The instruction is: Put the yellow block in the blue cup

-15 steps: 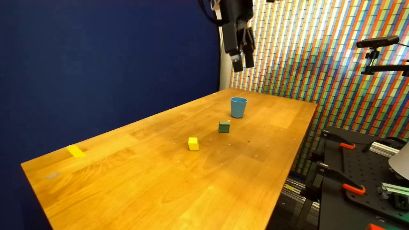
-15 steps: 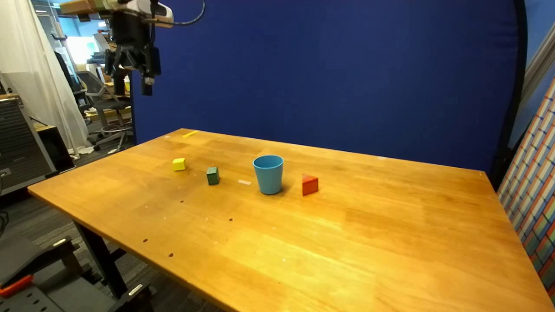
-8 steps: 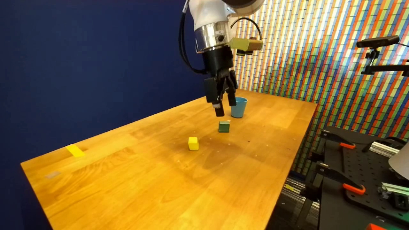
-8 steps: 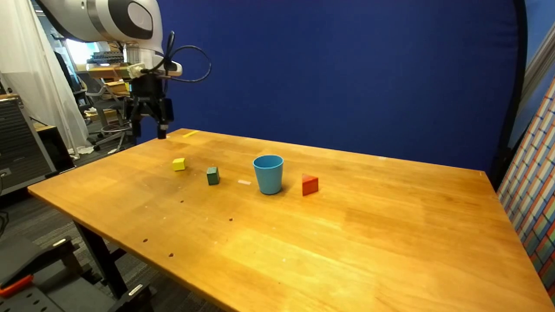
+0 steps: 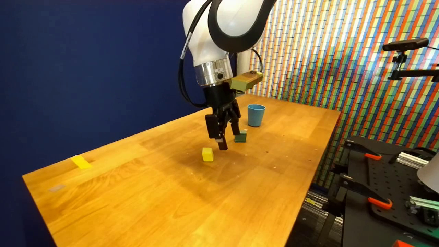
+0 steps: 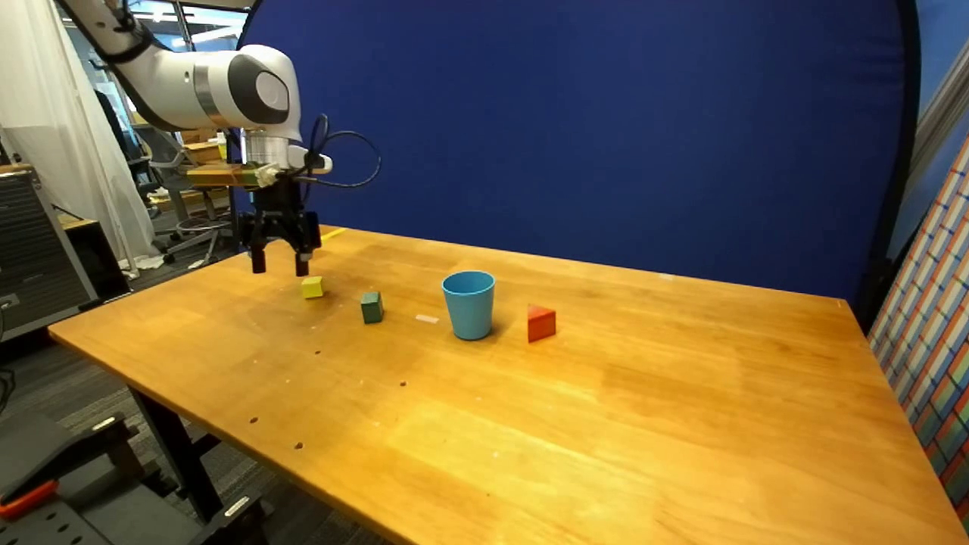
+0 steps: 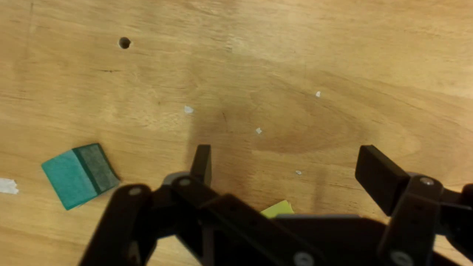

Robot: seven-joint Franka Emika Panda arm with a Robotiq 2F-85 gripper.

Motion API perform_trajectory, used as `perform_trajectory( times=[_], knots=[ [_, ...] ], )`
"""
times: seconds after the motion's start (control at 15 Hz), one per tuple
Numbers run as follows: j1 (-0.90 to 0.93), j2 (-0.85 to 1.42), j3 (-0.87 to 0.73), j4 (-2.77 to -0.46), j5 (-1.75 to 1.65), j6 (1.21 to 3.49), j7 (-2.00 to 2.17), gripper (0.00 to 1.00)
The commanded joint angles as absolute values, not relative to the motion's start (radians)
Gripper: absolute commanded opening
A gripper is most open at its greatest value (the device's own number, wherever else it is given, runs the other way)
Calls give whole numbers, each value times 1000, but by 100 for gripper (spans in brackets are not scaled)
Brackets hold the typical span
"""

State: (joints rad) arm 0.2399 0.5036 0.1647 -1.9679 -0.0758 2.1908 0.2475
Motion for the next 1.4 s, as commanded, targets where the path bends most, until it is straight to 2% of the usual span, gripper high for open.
perform_trajectory(
  times=[0.0, 0.53, 0.6, 0.67, 0.73, 1.13, 1.2, 1.33],
  knots=[
    [274, 604, 134, -1860, -98, 2194, 241, 100],
    [287, 769, 102, -1667, -112, 2177, 209, 100],
    [288, 783, 99, -1650, -113, 2179, 205, 75],
    [289, 795, 96, -1636, -115, 2181, 201, 73],
    [292, 804, 93, -1622, -118, 2182, 199, 66],
    [295, 747, 80, -1644, -112, 2161, 223, 18],
    [289, 702, 63, -1681, -114, 2159, 245, 14],
    [281, 603, 14, -1759, -131, 2163, 299, 16]
  ],
)
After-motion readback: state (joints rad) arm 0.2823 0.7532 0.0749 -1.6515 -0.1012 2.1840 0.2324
